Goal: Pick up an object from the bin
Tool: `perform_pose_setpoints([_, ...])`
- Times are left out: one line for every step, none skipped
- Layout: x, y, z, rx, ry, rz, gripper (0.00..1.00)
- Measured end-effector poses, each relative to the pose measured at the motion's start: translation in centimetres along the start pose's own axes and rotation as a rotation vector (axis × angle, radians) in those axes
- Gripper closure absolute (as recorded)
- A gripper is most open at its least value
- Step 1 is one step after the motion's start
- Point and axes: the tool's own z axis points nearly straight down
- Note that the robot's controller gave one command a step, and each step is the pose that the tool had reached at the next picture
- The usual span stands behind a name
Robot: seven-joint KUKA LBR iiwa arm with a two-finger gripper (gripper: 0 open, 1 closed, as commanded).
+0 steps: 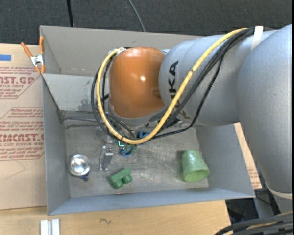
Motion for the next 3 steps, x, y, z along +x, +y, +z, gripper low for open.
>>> perform_pose_setpoints([1.1,3.8,12.1,-0.004,-0.011,0.097,0.0])
perform_pose_setpoints([2.7,3.6,9.0,-0.001,-0.008,-0.184,0.0])
perform_pose_setpoints([3.7,3.3,9.0,-0.001,-0.007,-0.074,0.0])
